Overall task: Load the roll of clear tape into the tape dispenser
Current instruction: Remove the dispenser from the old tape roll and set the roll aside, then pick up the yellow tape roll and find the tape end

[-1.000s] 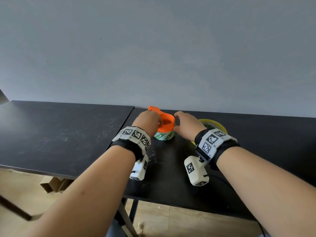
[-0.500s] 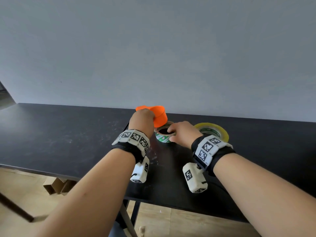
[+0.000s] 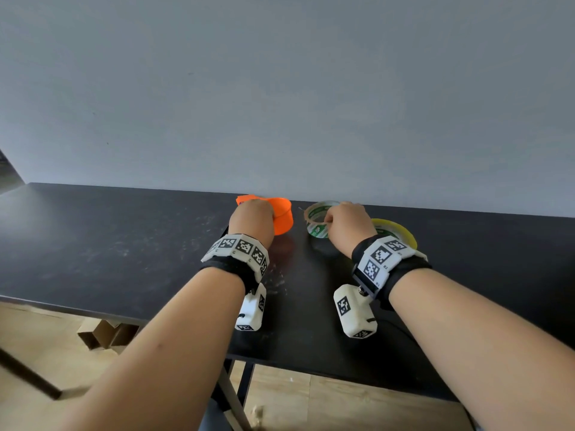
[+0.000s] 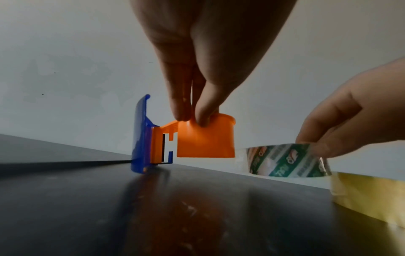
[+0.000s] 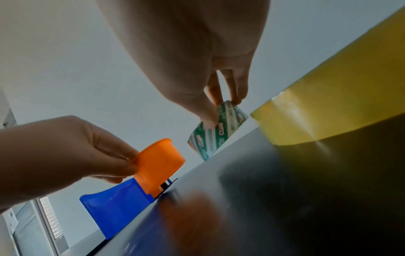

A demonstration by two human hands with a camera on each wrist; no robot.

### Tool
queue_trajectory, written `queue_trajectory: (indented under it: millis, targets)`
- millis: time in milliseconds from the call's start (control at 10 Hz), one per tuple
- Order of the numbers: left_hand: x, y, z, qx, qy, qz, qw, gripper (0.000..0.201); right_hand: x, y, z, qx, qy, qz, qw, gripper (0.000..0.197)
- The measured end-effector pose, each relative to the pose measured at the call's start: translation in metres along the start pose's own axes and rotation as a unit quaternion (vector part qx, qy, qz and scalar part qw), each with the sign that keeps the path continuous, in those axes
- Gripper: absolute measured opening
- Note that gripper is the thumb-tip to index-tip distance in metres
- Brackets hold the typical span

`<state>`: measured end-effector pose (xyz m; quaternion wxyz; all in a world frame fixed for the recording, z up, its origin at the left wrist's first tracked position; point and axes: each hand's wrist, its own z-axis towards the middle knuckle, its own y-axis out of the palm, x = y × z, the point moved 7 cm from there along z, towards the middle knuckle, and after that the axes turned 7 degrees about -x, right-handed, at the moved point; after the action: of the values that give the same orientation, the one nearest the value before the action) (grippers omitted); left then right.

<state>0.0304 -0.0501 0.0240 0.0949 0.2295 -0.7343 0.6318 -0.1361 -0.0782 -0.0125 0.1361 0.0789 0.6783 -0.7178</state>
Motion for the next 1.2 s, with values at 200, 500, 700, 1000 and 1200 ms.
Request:
queue_trajectory:
  millis: [200, 500, 700, 1000, 1200]
  targets:
    - [0.008, 0.024, 0.008, 0.028, 0.132, 0.155, 0.979, 0.03, 0.01, -0.014, -0.004, 0.064, 0.008, 0.019, 0.998, 0.03]
    - [0.052, 0.025, 0.004, 0.066, 0.171, 0.183, 0.966, 0.035, 0.033, -0.04, -0.025, 0.127, 0.0, 0.062, 0.99, 0.031]
    - [0.115, 0.056, -0.018, 0.056, 0.257, 0.145, 0.954, 0.033, 0.093, -0.063, -0.055, 0.157, 0.068, 0.057, 0.984, 0.029]
    - [0.145, 0.088, -0.029, 0.045, 0.263, 0.168, 0.949, 0.032, 0.164, -0.07, -0.077, 0.107, 0.19, 0.015, 0.976, 0.033]
    - [0.15, 0.098, -0.028, 0.021, 0.252, 0.179, 0.951, 0.032, 0.183, -0.052, -0.079, 0.041, 0.249, 0.016, 0.968, 0.038]
